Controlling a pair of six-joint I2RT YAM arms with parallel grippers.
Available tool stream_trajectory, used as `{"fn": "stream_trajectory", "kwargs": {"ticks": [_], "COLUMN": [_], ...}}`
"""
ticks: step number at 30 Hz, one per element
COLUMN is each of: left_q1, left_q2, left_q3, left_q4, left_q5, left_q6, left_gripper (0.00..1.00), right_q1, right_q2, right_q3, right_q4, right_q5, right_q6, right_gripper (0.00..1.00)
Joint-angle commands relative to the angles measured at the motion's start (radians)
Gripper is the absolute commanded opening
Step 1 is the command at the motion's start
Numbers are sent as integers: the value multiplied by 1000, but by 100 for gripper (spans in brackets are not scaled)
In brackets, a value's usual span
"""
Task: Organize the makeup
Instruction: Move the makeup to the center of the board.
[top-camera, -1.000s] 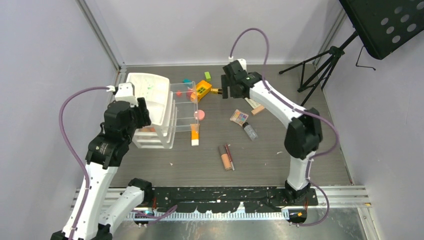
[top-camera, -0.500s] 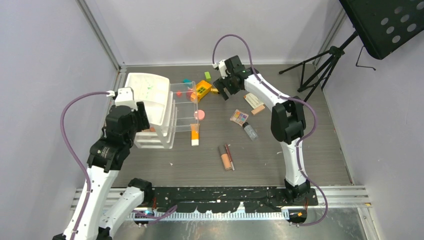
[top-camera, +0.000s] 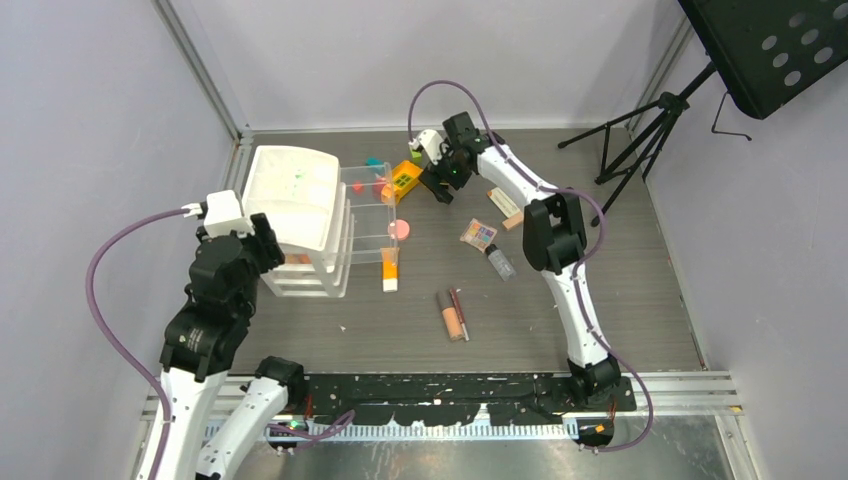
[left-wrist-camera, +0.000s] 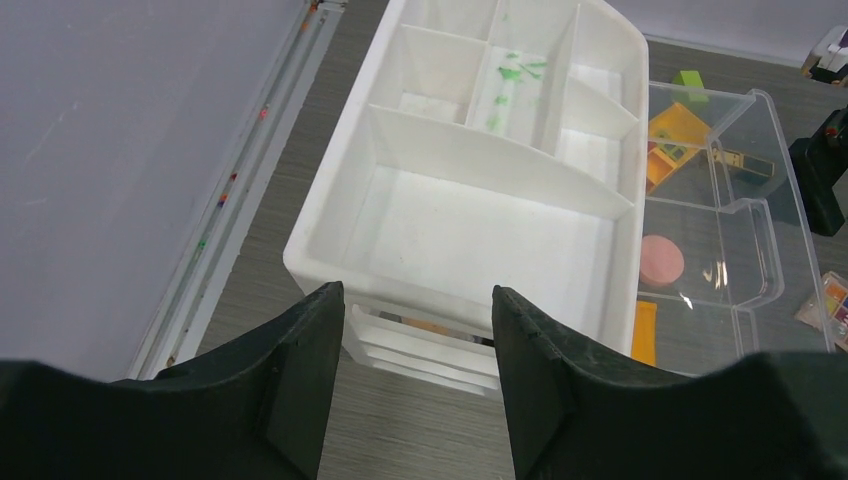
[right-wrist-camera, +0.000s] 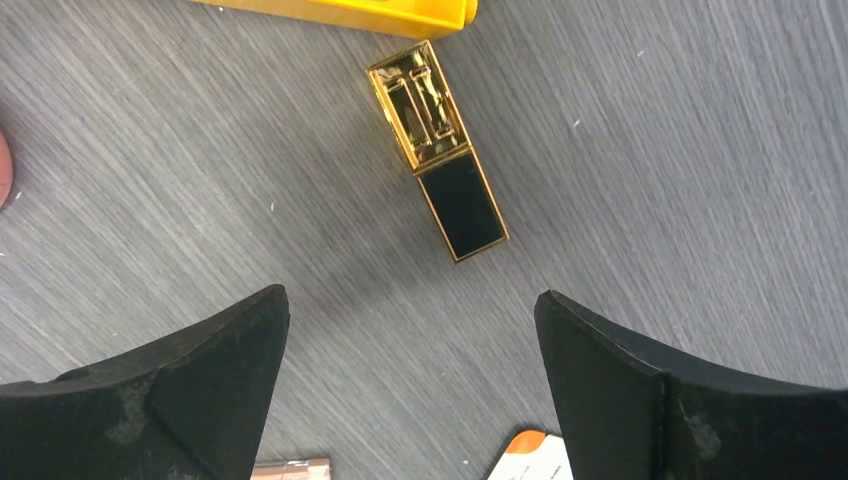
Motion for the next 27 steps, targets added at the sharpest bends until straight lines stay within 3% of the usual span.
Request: {"fn": "stream_trajectory", "kwargs": {"ticks": [1, 20, 25, 27], "left_q1": [3, 7, 11, 11], "left_q2": [11, 35, 35, 36], "left_q3": [-6, -6, -7, -8], "left_q4": [52, 59, 60, 60], "left_q5": [-19, -13, -12, -9], "left_q6": [0, 3, 3, 3], "left_gripper": [58, 59, 59, 59], "right_q1": [-5, -14, -13, -13], "right_q2": [13, 171, 172, 172], "right_q3": [85, 218, 211, 205], "right_q4": [4, 3, -21, -24], "right_q5": [-44, -135, -178, -179], "right_q6": [-61, -50, -41, -38], "right_gripper": [98, 96, 88, 65]}}
